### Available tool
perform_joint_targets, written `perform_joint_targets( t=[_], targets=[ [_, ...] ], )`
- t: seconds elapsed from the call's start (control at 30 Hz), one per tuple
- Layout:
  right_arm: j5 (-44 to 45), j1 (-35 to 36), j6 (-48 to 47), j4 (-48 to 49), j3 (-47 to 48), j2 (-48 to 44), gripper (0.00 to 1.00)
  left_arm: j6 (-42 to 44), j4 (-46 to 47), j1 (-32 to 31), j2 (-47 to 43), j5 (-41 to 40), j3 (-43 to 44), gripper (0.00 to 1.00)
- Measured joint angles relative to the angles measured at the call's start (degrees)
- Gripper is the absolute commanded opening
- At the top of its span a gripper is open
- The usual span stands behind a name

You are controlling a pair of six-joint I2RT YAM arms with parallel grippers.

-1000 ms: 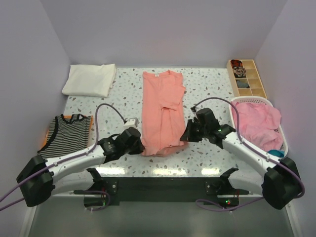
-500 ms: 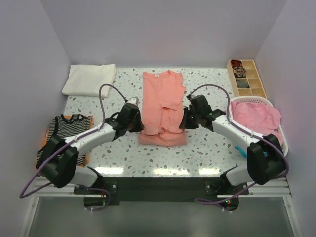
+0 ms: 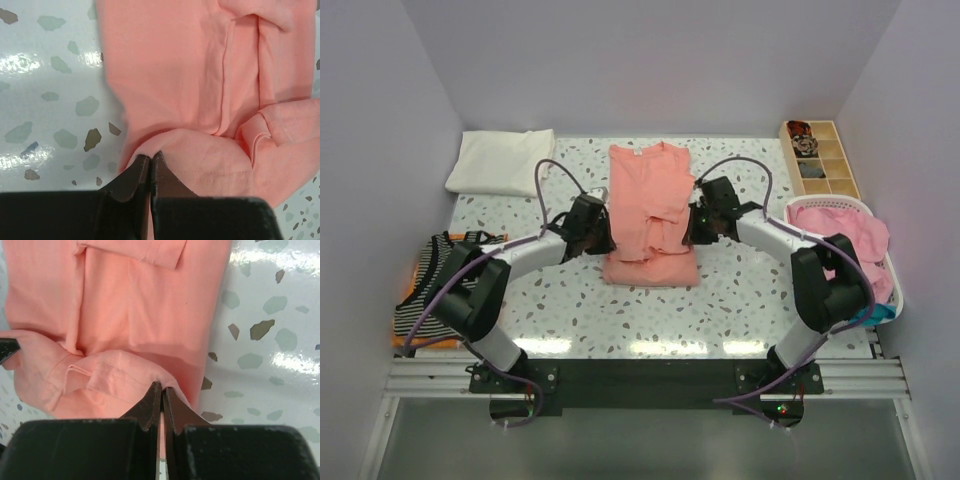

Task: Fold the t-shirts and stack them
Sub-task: Fold the folded rectangular tshirt in 1/3 of the way

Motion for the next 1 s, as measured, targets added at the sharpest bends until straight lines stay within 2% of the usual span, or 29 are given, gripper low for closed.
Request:
perform_joint_targets(
  t=[0.07,0.1,0.17,0.2,0.23,0.27,0.3,0.33,0.57,0.77,1.0],
  targets=[
    [0.1,-0.4,-0.4,0.1,1.2,1.9,0.00,0.7,0.2,0.9,0.7,0.2,0.6,0.11],
    [0.2,-0.6,-0.6,0.3,1.8,2.8,0.15,1.0,0.5,1.4,1.0,0.2,0.8,0.34],
    [0.3,-0.9,-1.0,0.2,3.2,4.0,0.33,2.3,1.2,2.1,1.4,0.3,1.7,0.53],
    [0.5,-1.0,-1.0,0.3,3.8,4.3,0.39,2.8,1.4,2.3,1.7,0.3,2.4,0.73],
    [0.6,-1.2,-1.4,0.5,4.4,4.5,0.50,3.3,1.5,2.6,2.1,0.3,3.4,0.78],
    [1.0,-1.3,-1.7,0.6,4.9,4.5,0.52,3.5,1.6,2.9,2.6,0.2,4.7,0.80],
    [1.6,-1.4,-1.8,1.0,5.3,4.4,0.54,4.2,1.6,3.2,2.8,0.2,5.7,0.95],
    [2.0,-1.5,-2.1,1.7,5.4,4.1,0.57,4.6,1.6,3.4,2.7,0.1,6.3,1.00],
    [2.0,-1.8,-3.4,2.3,5.2,-2.5,0.57,6.4,1.4,3.7,-1.9,-0.1,6.9,0.99],
    [-6.6,-1.2,-2.8,2.3,4.2,-3.8,0.57,8.1,-0.9,3.9,-5.2,11.4,7.0,0.80],
    [-12.2,2.2,-1.5,2.2,2.3,-2.1,0.57,11.3,-8.1,3.6,-5.2,22.1,6.1,0.76]
  ],
)
